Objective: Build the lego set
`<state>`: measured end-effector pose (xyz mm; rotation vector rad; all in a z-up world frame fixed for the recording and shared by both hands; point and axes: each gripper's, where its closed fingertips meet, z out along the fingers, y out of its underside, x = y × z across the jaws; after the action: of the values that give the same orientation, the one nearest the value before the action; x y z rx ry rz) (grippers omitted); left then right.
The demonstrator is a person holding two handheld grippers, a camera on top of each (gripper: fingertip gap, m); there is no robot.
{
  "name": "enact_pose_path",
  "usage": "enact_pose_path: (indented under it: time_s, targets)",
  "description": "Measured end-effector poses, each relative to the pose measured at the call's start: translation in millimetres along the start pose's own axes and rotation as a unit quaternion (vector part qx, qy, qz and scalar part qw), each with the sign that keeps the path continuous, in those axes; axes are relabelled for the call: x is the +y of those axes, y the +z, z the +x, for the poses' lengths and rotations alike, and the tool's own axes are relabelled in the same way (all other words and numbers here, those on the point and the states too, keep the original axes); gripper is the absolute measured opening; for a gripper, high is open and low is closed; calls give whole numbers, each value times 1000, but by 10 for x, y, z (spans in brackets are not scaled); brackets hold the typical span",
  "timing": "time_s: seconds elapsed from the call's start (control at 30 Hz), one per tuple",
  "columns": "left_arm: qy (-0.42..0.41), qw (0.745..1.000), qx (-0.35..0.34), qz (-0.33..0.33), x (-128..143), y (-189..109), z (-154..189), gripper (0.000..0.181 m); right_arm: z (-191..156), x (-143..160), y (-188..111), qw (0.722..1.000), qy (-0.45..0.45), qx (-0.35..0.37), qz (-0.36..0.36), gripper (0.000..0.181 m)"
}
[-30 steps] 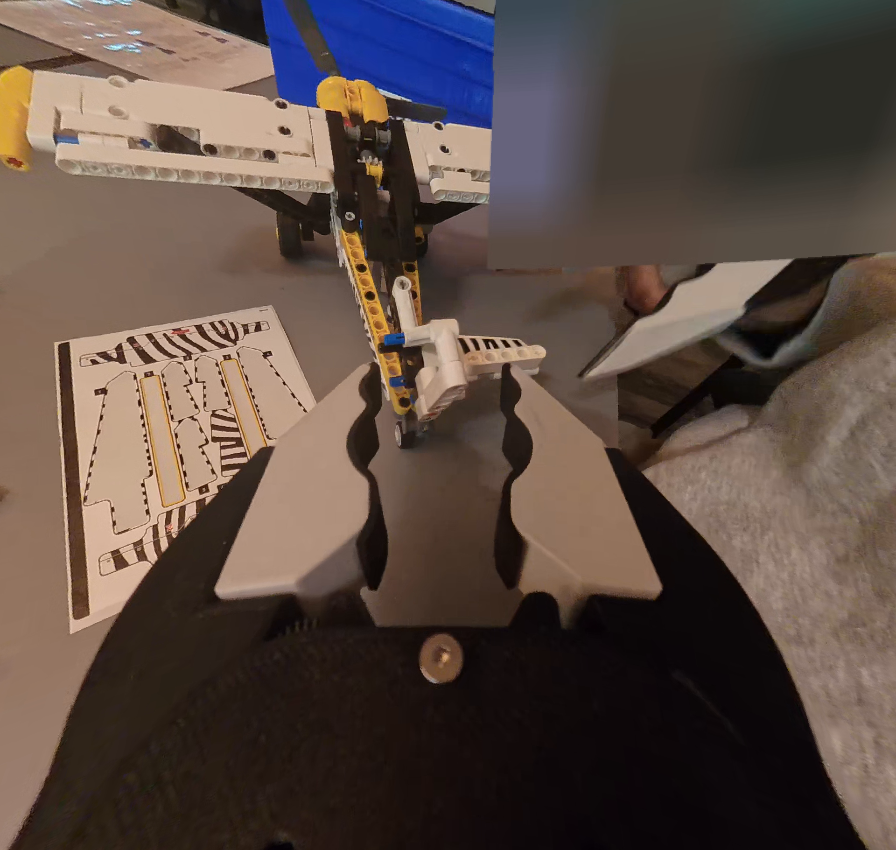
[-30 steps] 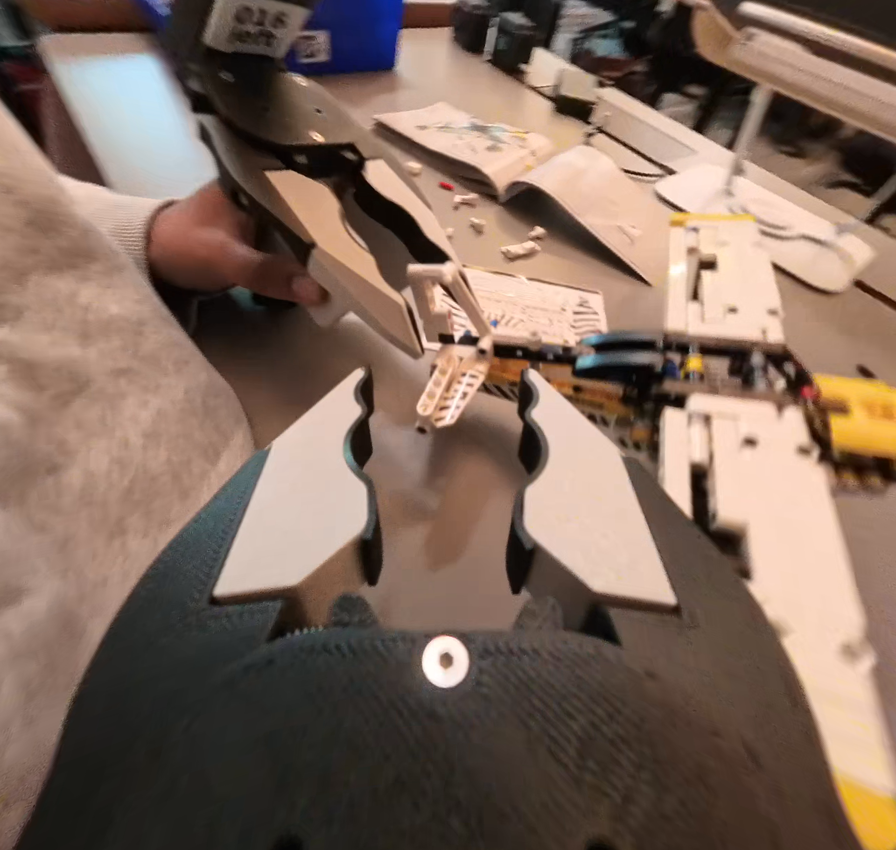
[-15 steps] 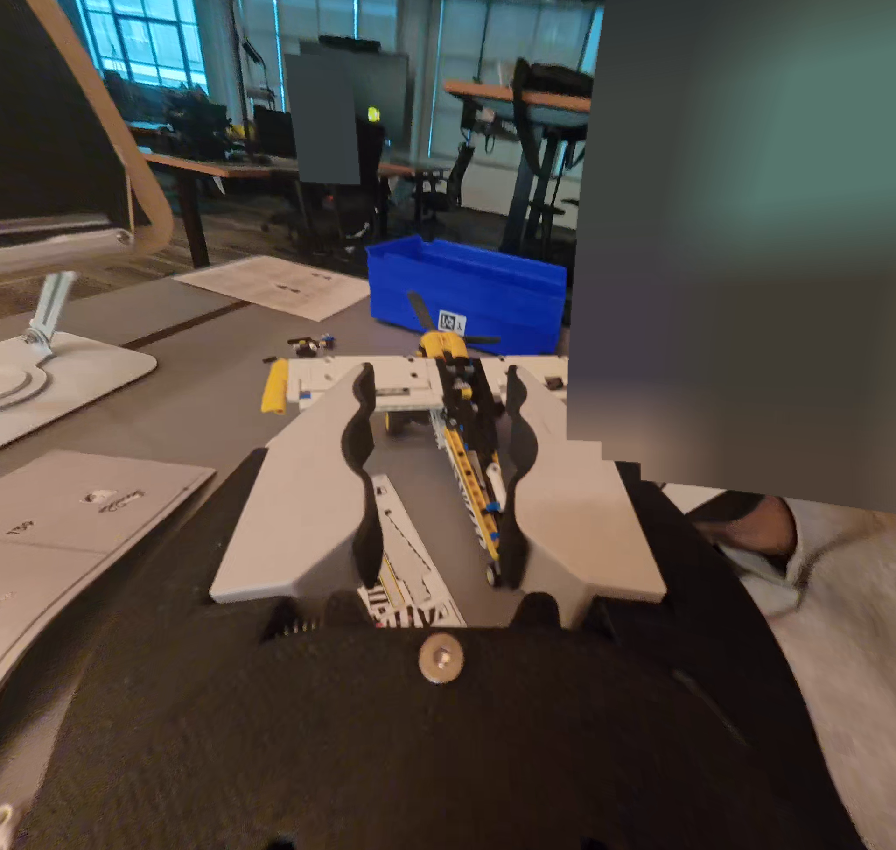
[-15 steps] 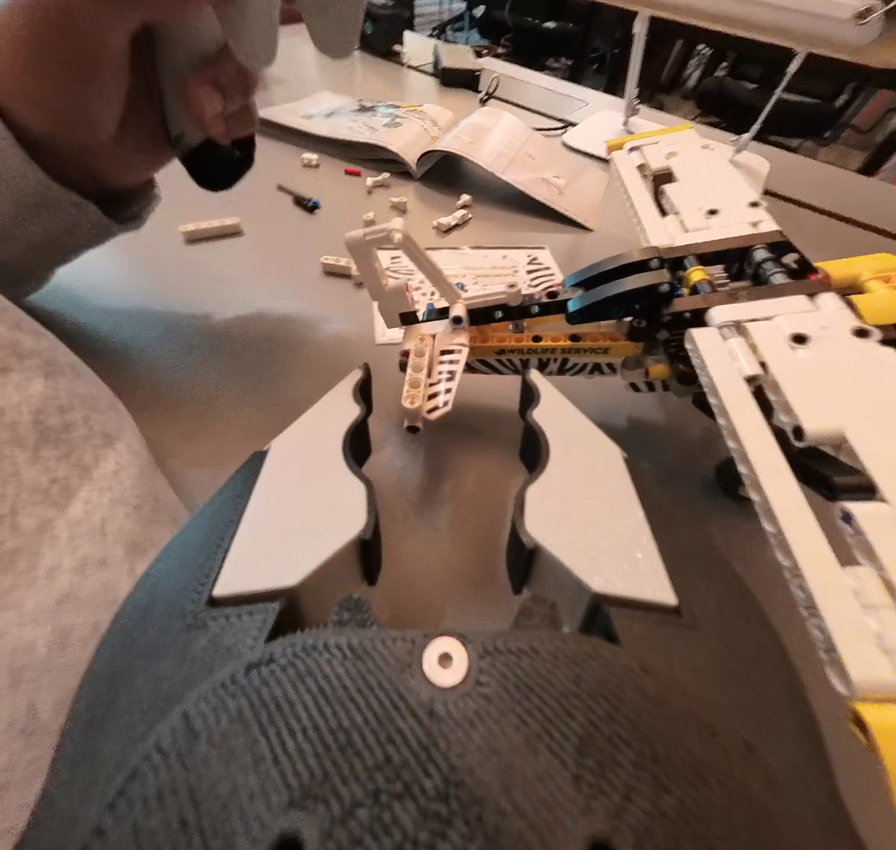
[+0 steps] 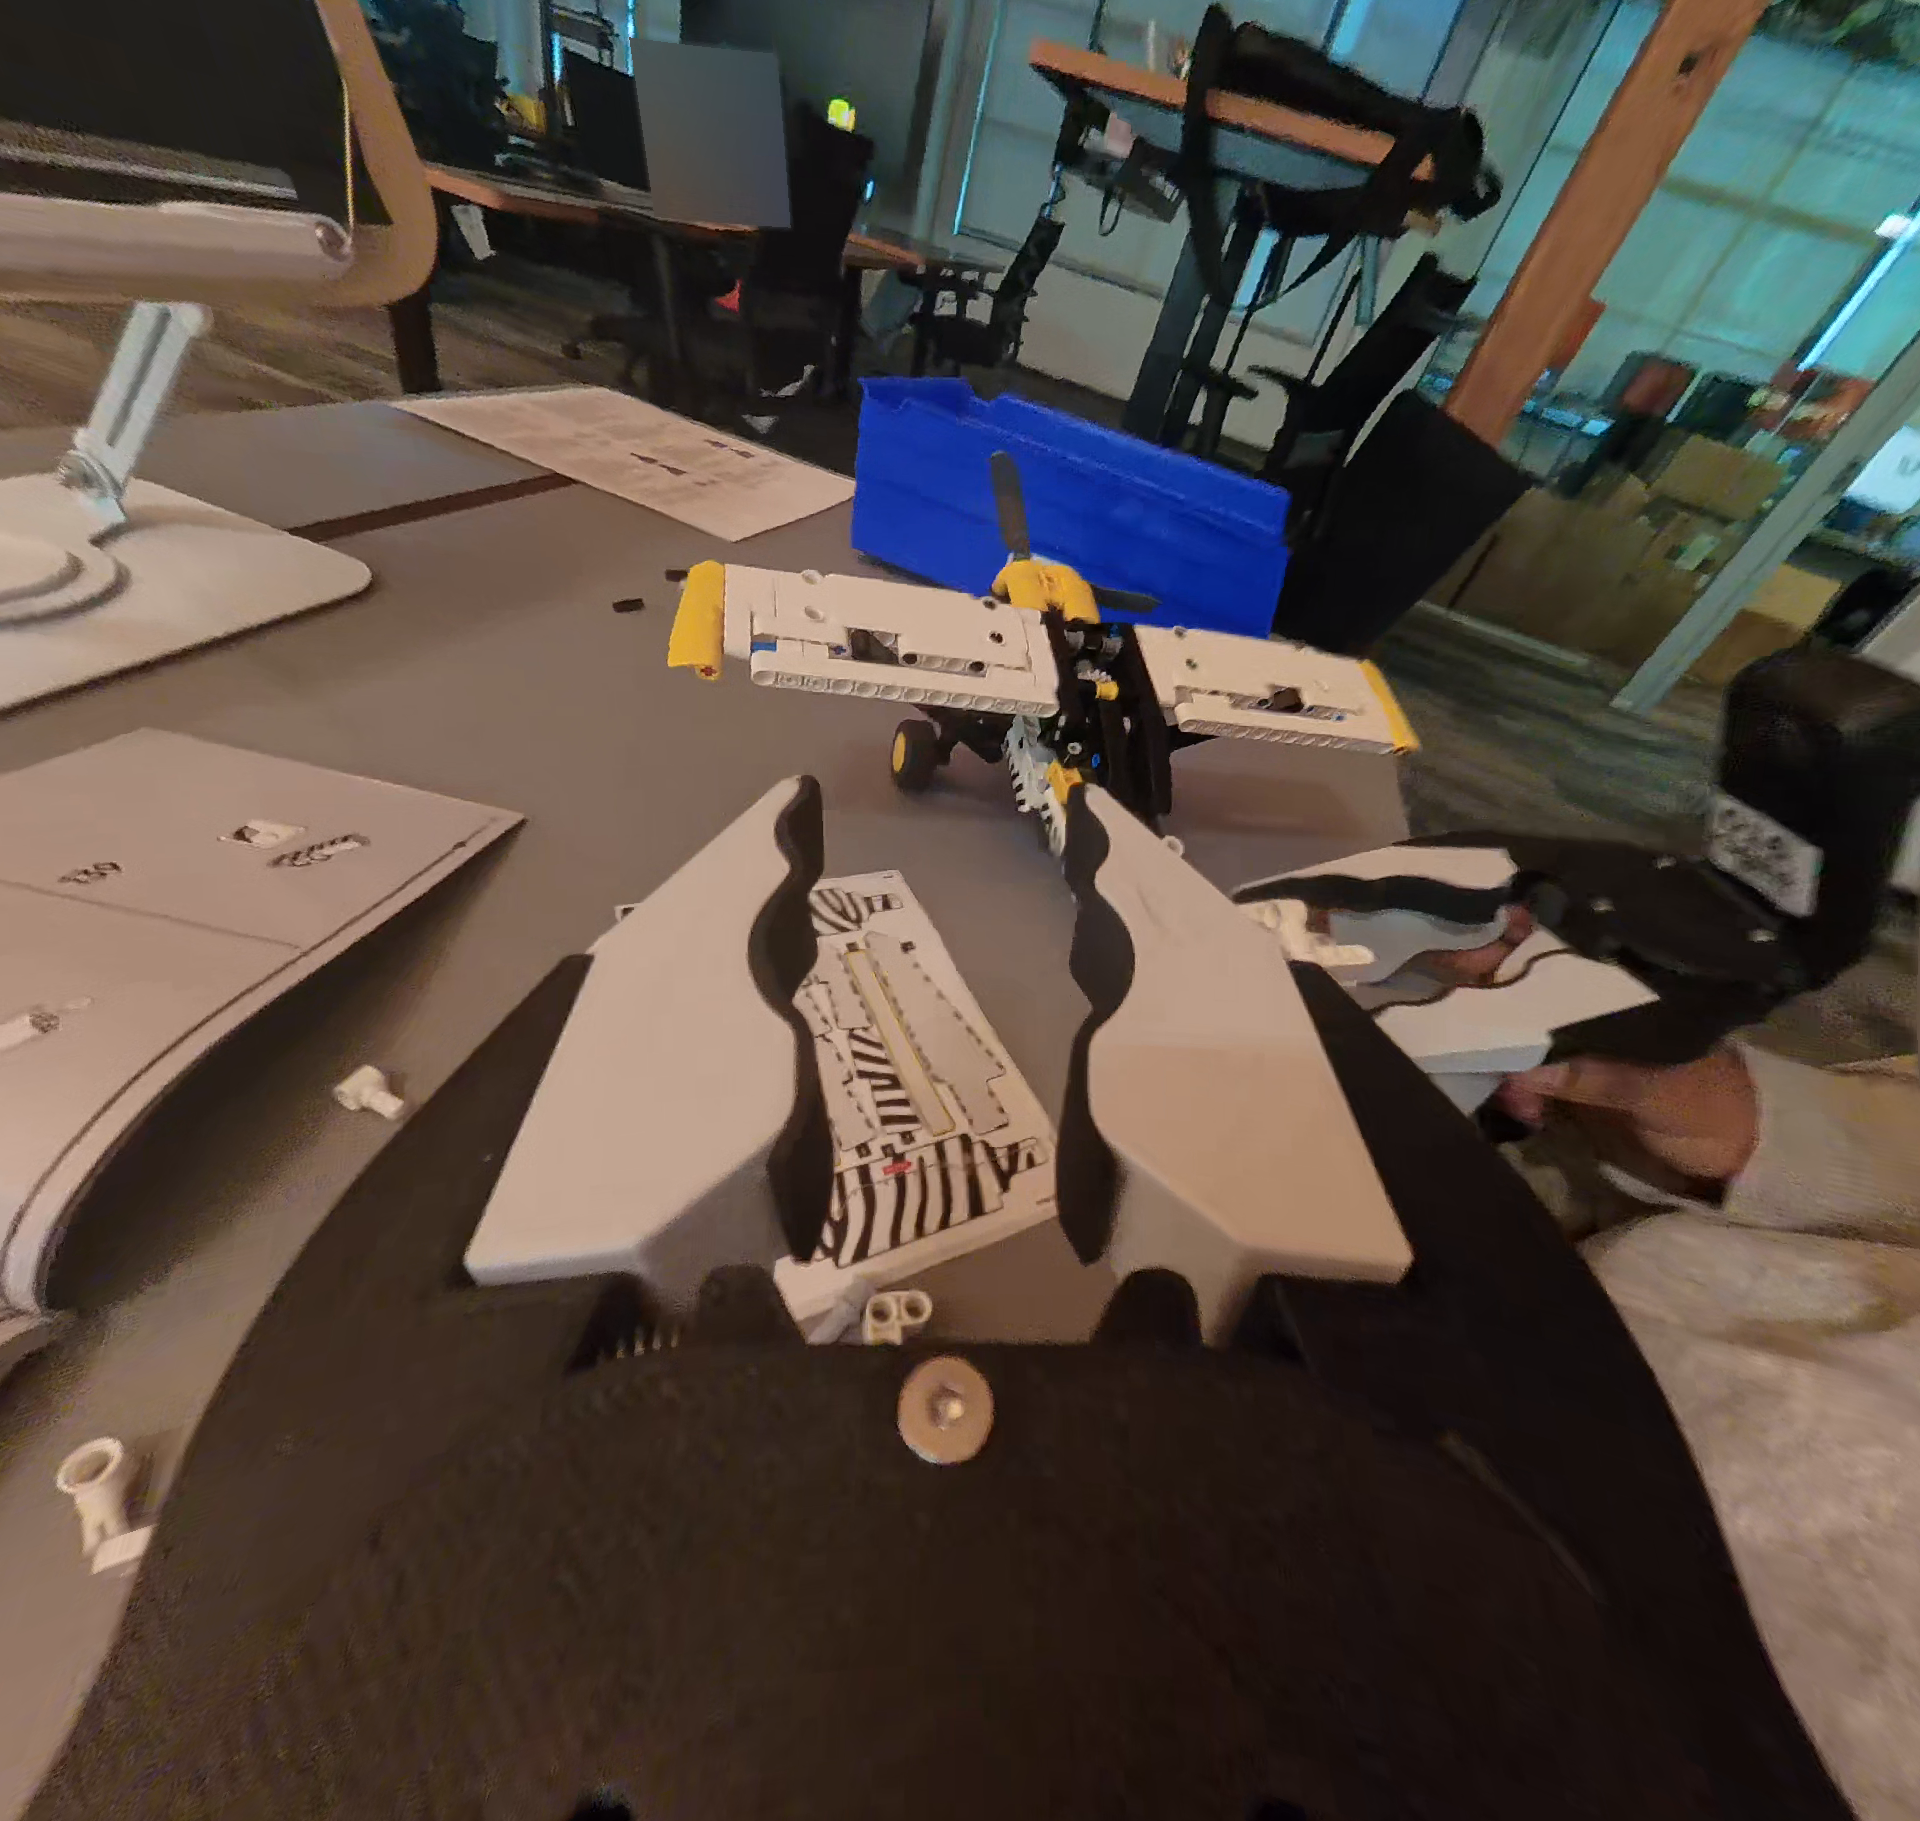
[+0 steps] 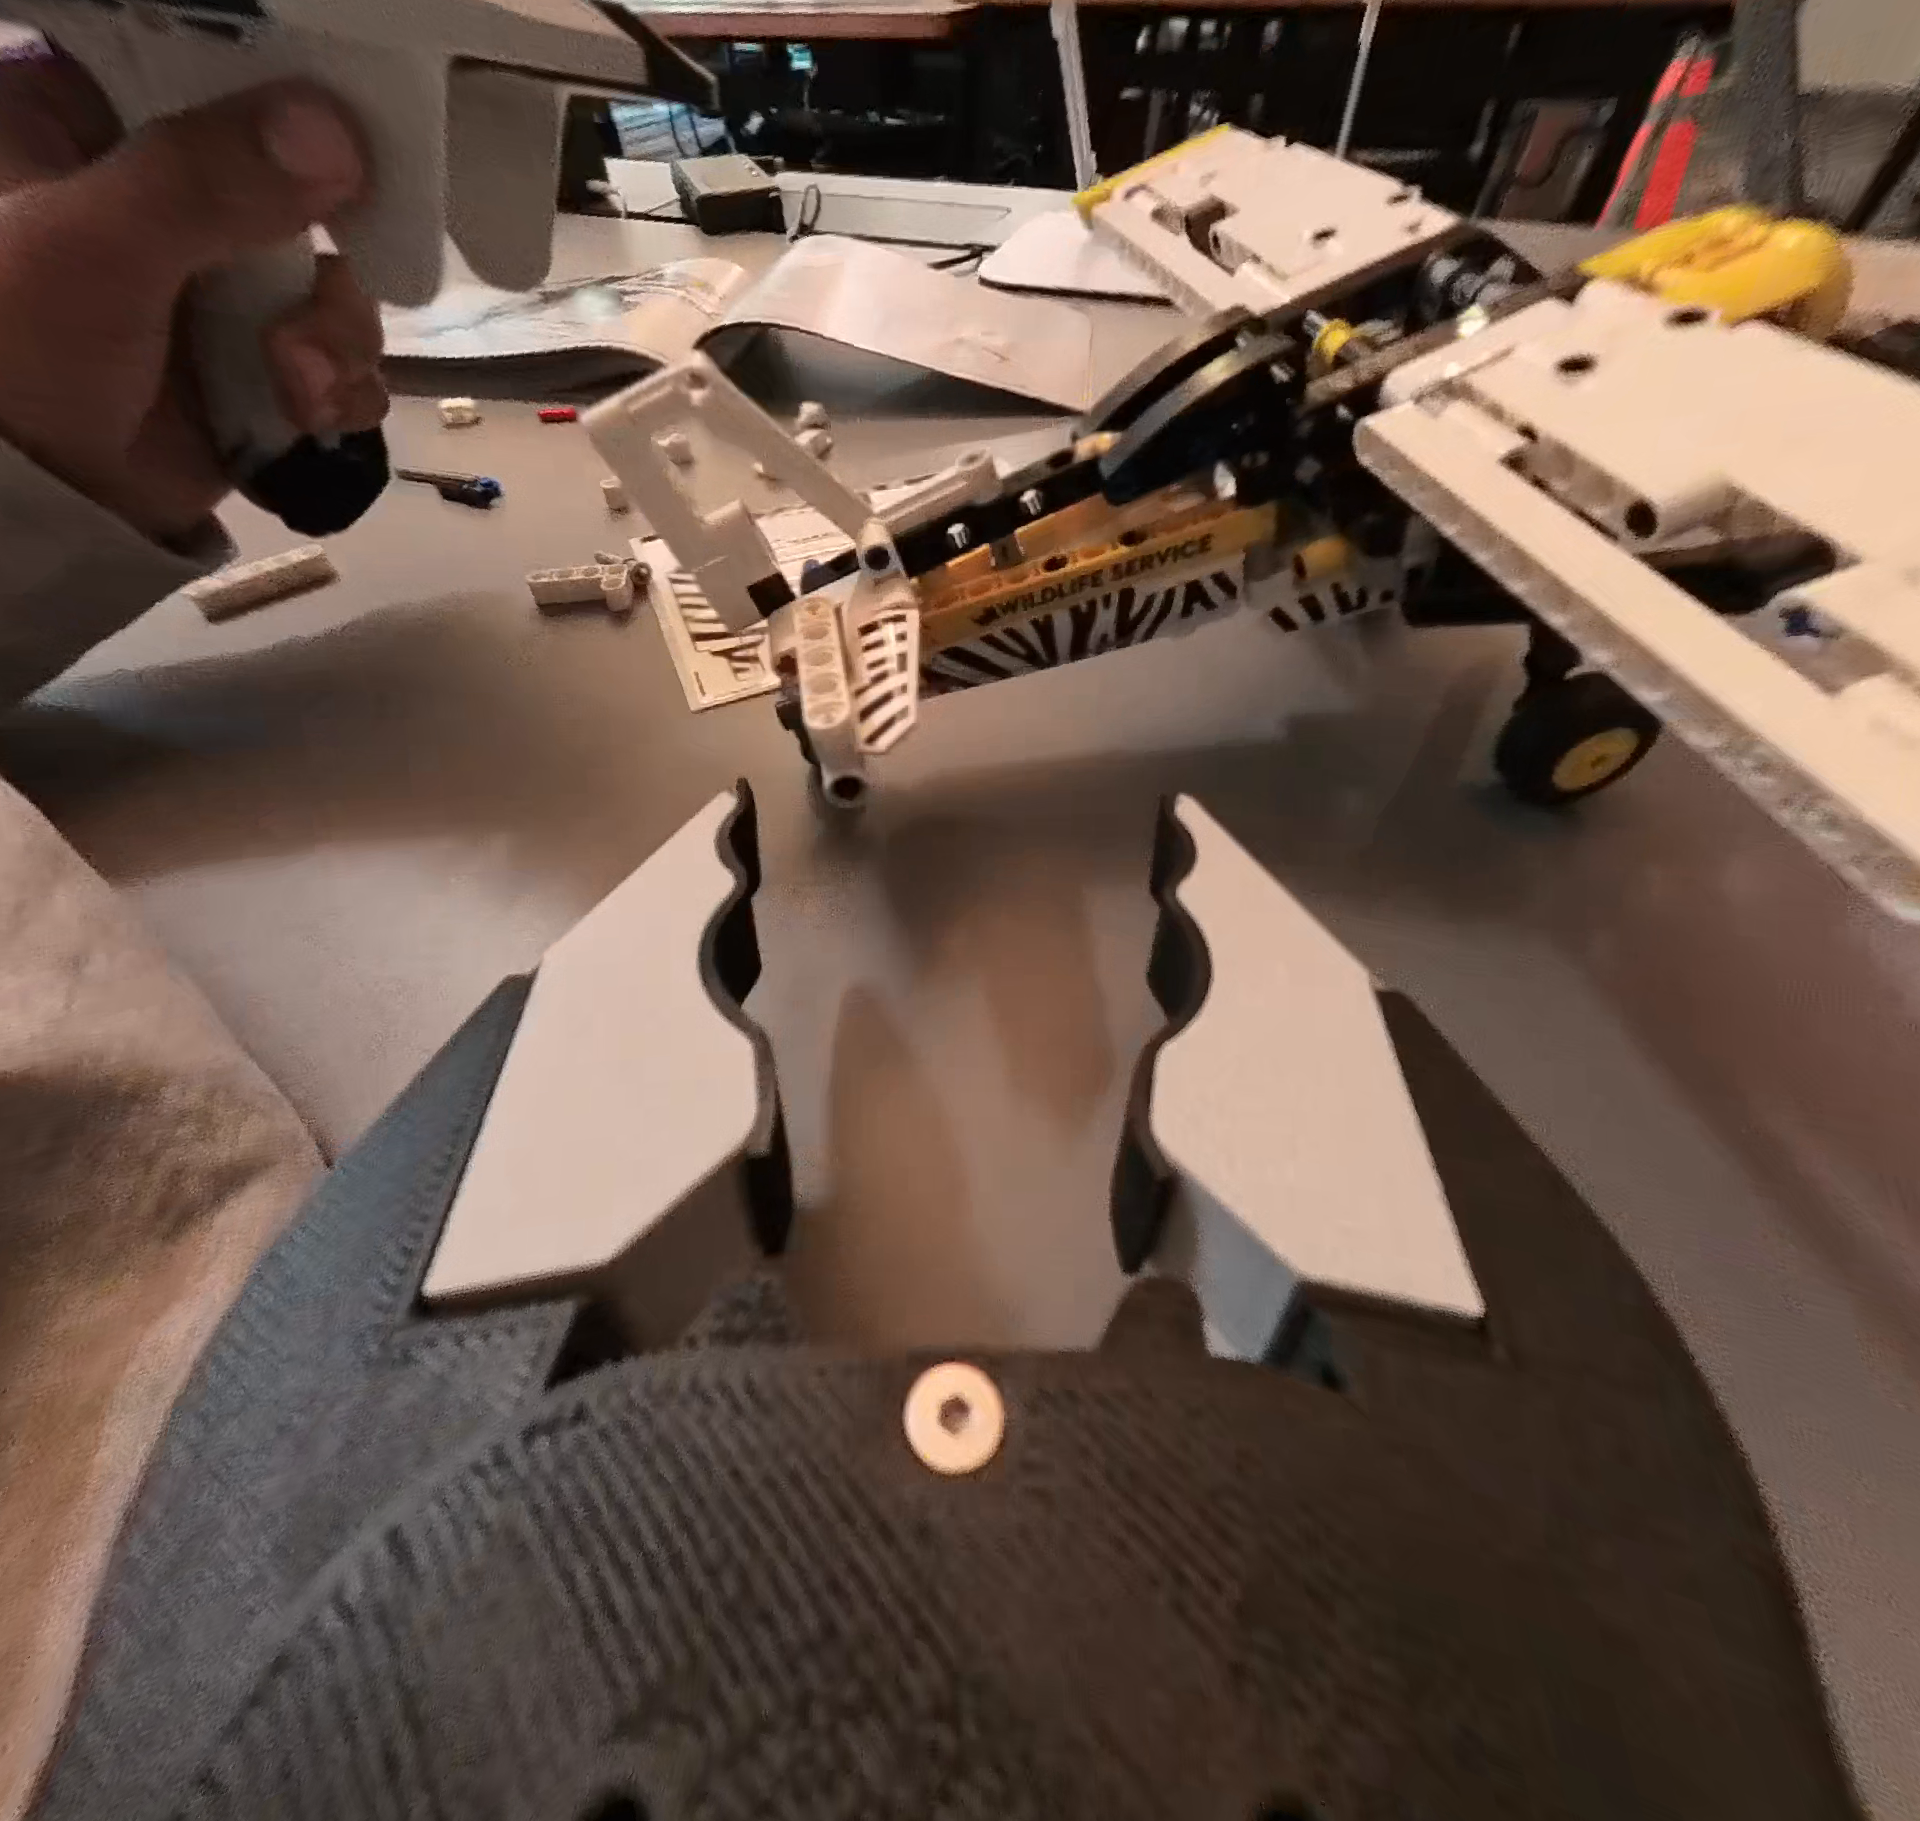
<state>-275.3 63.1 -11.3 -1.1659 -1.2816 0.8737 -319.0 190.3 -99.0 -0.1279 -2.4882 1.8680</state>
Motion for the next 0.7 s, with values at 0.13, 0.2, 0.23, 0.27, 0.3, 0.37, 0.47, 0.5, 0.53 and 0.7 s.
enact_pose_path:
  time_s: [0.13, 0.2, 0.23, 0.27, 0.3, 0.37, 0.47, 0.5, 0.53, 0.7]
  targets:
    - [-55, 997, 39, 31, -73, -32, 52, 45, -60, -70, -60, 996, 51, -66, 39, 41]
    - [-65, 997, 48, 17, -22, 4, 80, 45, -102, -95, -80, 991, 74, -100, 49, 30]
    - [-64, 997, 50, 6, 18, 29, 92, 45, -112, -94, -79, 990, 79, -107, 47, 28]
    - [-62, 997, 52, -5, 58, 55, 104, 45, -131, -95, -80, 989, 76, -115, 47, 24]
    - [-60, 997, 54, -14, 94, 76, 115, 45, -152, -99, -87, 989, 68, -122, 49, 16]
    - [-59, 996, 53, -27, 149, 108, 118, 44, -158, -113, -102, 989, 61, -122, 58, 9]
    - [-72, 995, 58, -35, 193, 148, 123, 44, -138, -136, -121, 987, 71, -124, 70, 6]
    - [-78, 994, 63, -37, 206, 162, 134, 44, -134, -143, -126, 986, 76, -127, 72, 6]
    - [-82, 994, 66, -40, 221, 175, 142, 44, -134, -146, -128, 985, 80, -132, 73, 6]
    - [-88, 992, 72, -48, 257, 211, 160, 43, -142, -160, -140, 982, 92, -148, 77, 6]
